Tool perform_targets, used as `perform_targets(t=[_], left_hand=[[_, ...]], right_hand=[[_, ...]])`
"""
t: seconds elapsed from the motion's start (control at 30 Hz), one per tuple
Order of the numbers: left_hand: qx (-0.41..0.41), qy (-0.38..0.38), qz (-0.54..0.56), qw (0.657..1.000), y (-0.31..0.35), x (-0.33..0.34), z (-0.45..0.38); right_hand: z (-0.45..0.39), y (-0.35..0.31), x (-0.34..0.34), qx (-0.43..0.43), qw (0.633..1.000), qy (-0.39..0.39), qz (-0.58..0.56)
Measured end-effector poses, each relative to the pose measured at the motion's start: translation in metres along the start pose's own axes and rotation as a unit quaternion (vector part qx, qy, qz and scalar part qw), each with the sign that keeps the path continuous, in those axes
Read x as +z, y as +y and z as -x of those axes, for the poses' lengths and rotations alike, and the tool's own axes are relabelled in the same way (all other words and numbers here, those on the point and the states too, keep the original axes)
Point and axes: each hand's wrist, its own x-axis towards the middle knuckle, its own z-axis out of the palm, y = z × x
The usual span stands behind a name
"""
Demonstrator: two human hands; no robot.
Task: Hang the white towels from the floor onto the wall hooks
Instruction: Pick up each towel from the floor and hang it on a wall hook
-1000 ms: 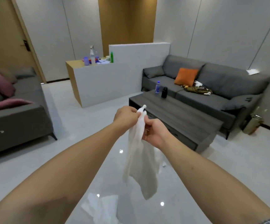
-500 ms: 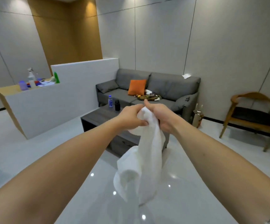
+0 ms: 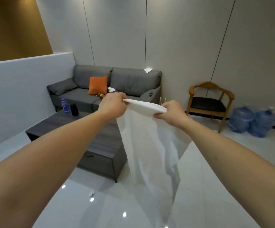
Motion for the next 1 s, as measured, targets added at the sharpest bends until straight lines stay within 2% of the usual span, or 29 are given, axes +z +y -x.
perform_targets(t=[0.17, 0.37, 0.53, 0.67, 0.83, 1.0], left_hand=[[0.009, 0.002, 0.001, 1.0, -0.005, 0.039, -0.066], [0.015, 0.004, 0.013, 1.0, -0.035, 0.063, -0.185], [0.013, 0.014, 0.017, 1.0, -0.066, 0.072, -0.296], [-0.001, 0.027, 0.009, 1.0, -0.105, 0.073, -0.37], [-0.047, 0.068, -0.041, 0.996, -0.171, 0.064, -0.429], [-0.118, 0.135, -0.089, 0.98, -0.234, 0.045, -0.459]], right_hand=[[-0.047, 0.036, -0.012, 0.01, 1.0, 0.007, 0.003], [-0.141, 0.066, -0.026, 0.032, 0.998, 0.046, -0.023], [-0.258, 0.067, -0.024, 0.042, 0.995, 0.092, -0.008], [-0.351, 0.062, -0.005, 0.044, 0.995, 0.089, -0.024], [-0.462, 0.053, 0.043, 0.001, 0.998, 0.057, -0.034], [-0.567, 0.026, 0.099, -0.117, 0.991, 0.053, -0.047]])
